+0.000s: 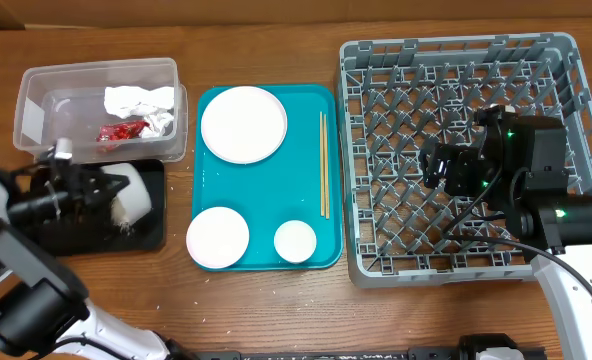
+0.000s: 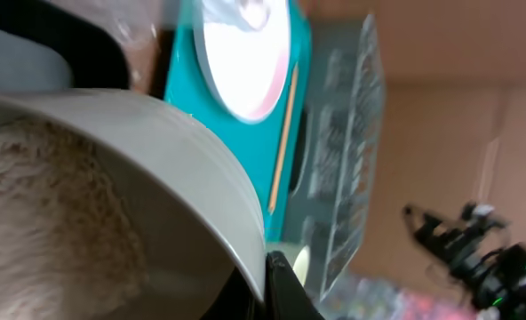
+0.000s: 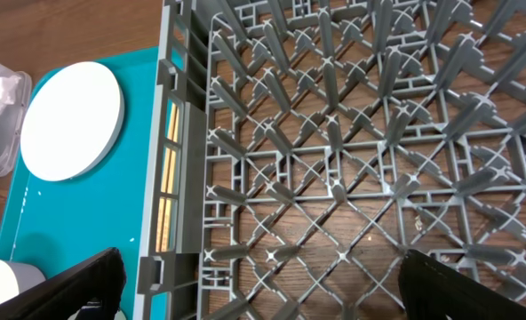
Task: Sort waste into correct bins and load items into the dishwasher
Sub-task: 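Carry the rice bowl left and tip the rice onto the black tray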
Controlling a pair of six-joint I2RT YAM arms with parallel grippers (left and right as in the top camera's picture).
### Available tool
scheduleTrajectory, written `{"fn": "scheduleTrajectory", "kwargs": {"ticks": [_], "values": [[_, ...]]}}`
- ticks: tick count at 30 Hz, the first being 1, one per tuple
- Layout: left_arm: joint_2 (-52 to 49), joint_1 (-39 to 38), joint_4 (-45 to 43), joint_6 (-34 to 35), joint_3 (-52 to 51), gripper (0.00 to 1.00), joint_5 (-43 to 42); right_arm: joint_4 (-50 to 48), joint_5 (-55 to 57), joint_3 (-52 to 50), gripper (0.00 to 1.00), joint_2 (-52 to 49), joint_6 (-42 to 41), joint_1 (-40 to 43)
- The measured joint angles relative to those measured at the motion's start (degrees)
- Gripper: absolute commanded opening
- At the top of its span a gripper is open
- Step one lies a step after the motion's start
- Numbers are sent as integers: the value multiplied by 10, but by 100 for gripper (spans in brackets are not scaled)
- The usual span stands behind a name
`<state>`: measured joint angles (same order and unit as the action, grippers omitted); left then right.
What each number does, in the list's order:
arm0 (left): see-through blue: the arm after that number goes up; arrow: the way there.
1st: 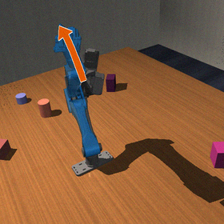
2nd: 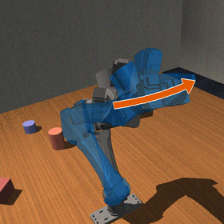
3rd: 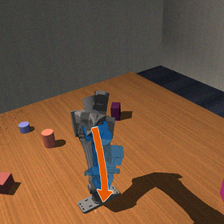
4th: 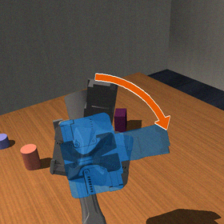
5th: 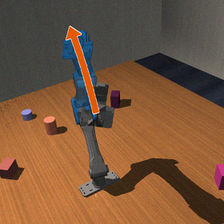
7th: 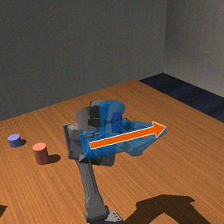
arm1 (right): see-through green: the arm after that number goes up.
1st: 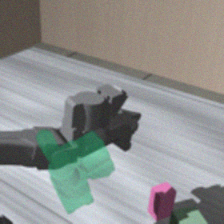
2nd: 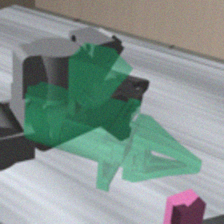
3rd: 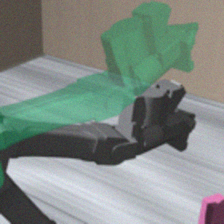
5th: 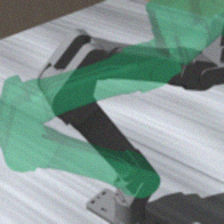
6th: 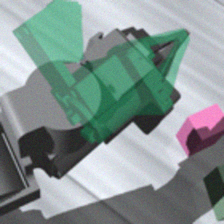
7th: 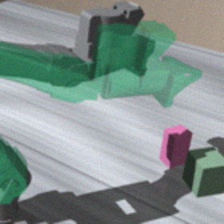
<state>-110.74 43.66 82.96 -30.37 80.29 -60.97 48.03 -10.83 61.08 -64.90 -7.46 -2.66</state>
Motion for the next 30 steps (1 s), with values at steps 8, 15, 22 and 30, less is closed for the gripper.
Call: {"fn": "scheduleTrajectory", "kwargs": {"ticks": [8,15,22,30], "values": [[0,85,-5,14,-39,4,-157,2,-4,0,100,0,0,0],[0,101,-3,64,-39,4,-244,7,-8,0,100,0,0,0],[0,101,-9,119,-40,4,-273,7,-8,0,100,0,0,0],[0,101,-102,158,-41,4,-280,8,-8,0,100,0,0,0]]}}
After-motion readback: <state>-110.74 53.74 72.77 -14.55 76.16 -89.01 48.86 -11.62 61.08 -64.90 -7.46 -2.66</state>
